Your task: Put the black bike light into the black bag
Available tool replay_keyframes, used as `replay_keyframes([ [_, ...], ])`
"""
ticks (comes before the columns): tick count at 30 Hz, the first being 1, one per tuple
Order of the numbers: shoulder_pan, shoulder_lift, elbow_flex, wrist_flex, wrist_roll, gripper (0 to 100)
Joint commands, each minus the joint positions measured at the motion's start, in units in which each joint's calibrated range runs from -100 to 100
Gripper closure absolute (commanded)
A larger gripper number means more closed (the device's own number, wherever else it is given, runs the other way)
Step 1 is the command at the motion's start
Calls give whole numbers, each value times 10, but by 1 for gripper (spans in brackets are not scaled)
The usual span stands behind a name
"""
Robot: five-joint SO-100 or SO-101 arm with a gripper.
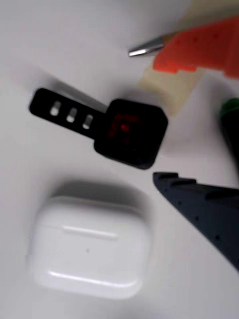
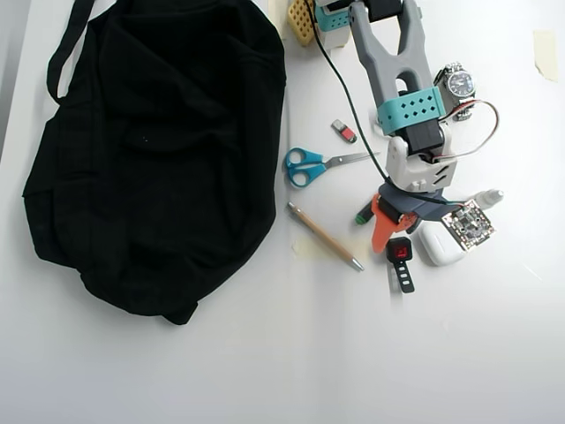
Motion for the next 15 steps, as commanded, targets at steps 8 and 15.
replay_keyframes([
  [8, -5, 18, -56, 4, 3, 66],
  [15, -5, 44, -93, 4, 3, 66],
])
